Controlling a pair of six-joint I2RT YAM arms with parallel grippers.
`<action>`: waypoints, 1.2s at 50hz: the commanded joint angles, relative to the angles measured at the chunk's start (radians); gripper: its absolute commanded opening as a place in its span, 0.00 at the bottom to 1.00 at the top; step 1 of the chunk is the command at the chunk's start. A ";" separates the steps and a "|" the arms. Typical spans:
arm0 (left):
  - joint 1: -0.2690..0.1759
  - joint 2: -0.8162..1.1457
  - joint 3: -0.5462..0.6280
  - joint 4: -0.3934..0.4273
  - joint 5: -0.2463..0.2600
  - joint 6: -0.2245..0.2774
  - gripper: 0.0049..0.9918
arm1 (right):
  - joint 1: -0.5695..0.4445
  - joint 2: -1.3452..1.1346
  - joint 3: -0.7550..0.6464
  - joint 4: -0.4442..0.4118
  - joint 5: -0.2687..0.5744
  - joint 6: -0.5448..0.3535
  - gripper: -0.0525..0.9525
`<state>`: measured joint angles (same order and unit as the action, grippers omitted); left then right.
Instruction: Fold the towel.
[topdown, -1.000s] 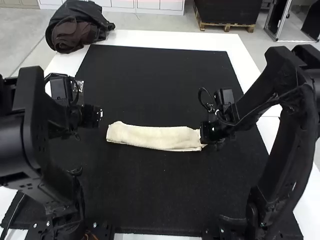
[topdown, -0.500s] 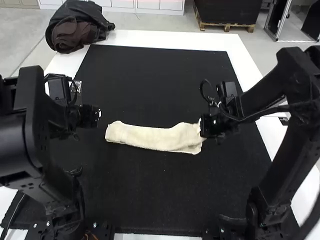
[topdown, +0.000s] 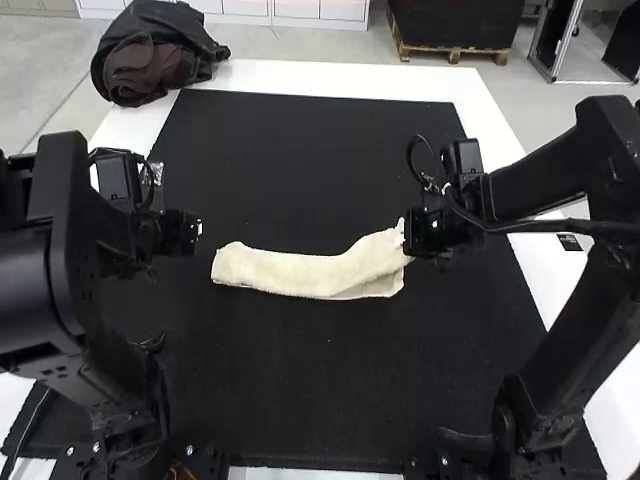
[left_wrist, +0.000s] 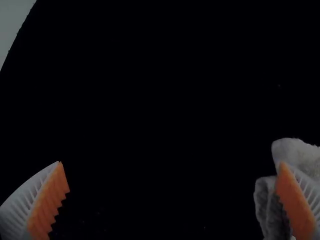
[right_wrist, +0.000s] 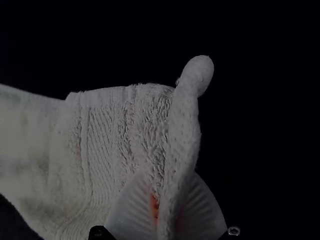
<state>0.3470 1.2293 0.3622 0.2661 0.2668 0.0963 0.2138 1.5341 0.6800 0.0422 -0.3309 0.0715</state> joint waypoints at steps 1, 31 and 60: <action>0.009 -0.021 0.024 0.004 0.017 -0.007 0.97 | 0.024 -0.014 0.038 -0.001 -0.031 0.008 0.03; 0.007 -0.021 0.015 0.016 0.009 -0.013 0.97 | 0.228 0.032 0.133 -0.015 -0.033 0.054 0.03; 0.009 -0.021 -0.009 0.032 0.005 -0.012 0.97 | 0.386 0.156 0.306 0.002 -0.022 0.111 0.03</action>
<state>0.3470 1.2293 0.3622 0.2886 0.2661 0.0891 0.5648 1.6722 0.9382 0.0322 -0.3450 0.1509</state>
